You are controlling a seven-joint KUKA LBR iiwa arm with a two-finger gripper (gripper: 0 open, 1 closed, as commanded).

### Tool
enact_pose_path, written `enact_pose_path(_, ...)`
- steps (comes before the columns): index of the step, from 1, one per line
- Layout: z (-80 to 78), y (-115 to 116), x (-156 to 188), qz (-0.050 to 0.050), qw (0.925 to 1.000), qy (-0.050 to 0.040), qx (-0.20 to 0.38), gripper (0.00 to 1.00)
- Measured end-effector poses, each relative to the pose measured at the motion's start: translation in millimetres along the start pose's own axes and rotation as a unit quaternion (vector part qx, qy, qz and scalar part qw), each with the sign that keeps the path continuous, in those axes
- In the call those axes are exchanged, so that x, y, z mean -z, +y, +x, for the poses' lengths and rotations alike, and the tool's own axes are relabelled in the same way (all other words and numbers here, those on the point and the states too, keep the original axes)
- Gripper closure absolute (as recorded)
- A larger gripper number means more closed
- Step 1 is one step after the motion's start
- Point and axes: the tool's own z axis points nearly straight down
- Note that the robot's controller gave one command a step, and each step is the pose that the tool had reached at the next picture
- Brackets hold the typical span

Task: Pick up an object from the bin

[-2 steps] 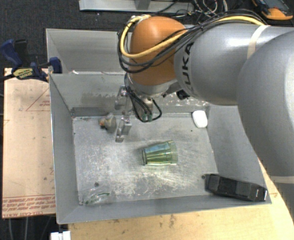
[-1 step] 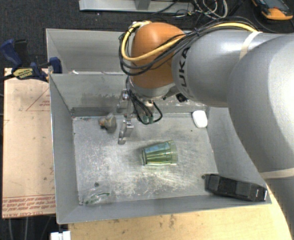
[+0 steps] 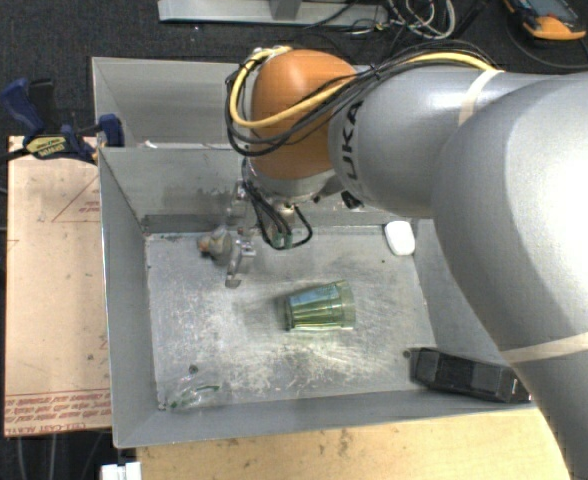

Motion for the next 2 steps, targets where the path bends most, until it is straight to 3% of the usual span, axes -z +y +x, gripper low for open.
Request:
enact_pose_path(1,-8.6,13.6,-27.6,-0.003,0.9998,-0.0126,-0.011,1.00)
enact_pose_path(2,-8.6,13.5,-27.7,-0.003,0.9998,-0.0125,-0.012,1.00)
